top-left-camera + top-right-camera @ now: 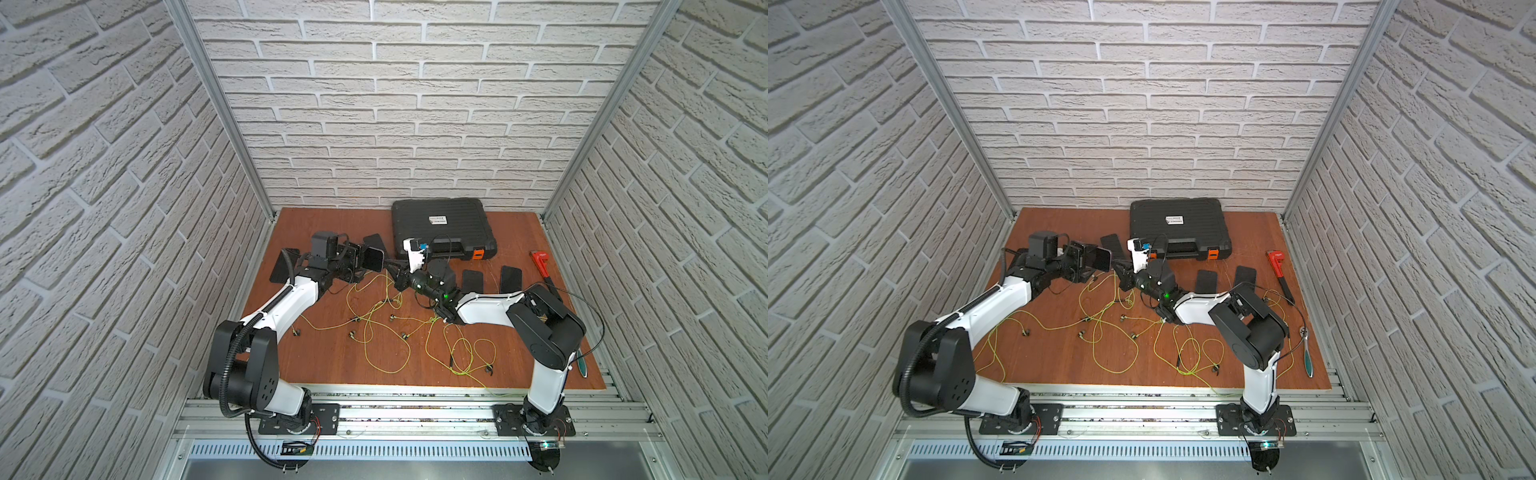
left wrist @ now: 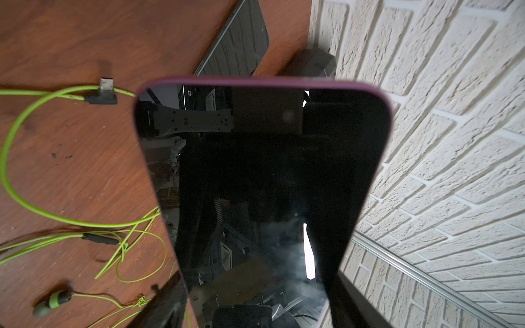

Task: Plug wired earphones into phones
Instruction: Insert the wired earphone into the phone.

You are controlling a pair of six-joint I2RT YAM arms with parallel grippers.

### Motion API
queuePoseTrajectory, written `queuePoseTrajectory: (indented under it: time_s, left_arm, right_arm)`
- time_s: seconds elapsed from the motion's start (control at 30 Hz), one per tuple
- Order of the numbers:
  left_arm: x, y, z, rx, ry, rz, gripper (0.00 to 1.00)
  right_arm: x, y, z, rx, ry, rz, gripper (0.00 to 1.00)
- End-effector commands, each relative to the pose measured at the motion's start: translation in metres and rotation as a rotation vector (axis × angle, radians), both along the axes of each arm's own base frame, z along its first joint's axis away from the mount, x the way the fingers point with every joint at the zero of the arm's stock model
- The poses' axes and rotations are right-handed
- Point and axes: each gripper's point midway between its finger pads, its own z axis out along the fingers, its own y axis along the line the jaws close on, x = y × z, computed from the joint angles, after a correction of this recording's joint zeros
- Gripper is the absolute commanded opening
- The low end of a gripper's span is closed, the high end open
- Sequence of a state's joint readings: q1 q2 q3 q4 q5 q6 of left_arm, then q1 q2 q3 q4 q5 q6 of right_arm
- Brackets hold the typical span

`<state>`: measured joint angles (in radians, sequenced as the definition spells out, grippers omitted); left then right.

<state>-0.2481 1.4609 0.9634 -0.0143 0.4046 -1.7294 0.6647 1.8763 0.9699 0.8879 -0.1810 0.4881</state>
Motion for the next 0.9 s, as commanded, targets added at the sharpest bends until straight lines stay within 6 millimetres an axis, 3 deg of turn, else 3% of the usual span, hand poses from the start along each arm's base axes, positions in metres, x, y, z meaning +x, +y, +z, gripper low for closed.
queuePoseTrajectory:
  time_s: [0.0,0.33,0.63,0.8,0.87]
  left_arm:
    - [0.002,-0.008,0.02,-0.044,-0.084,-0.038,0.0]
    - [-0.005,-0.012,0.031,-0.053,-0.089,-0.137,0.0]
    - [-0.01,-0.027,0.033,-0.063,-0.09,-0.194,0.0]
    - [-0.006,-0.013,0.025,-0.052,-0.07,-0.122,0.0]
    - [-0.005,0.001,0.017,-0.032,-0.044,-0.066,0.0]
  right_arm:
    - [0.004,0.006,0.01,0.011,-0.042,0.014,0.06]
    - [-0.001,0.01,0.002,-0.063,-0.044,0.067,0.06]
    - [0.002,0.022,0.014,-0.013,-0.045,0.116,0.06]
    - [0.004,0.019,0.02,0.005,-0.001,0.091,0.1]
    - [0.004,0.013,0.02,-0.006,0.045,0.073,0.18]
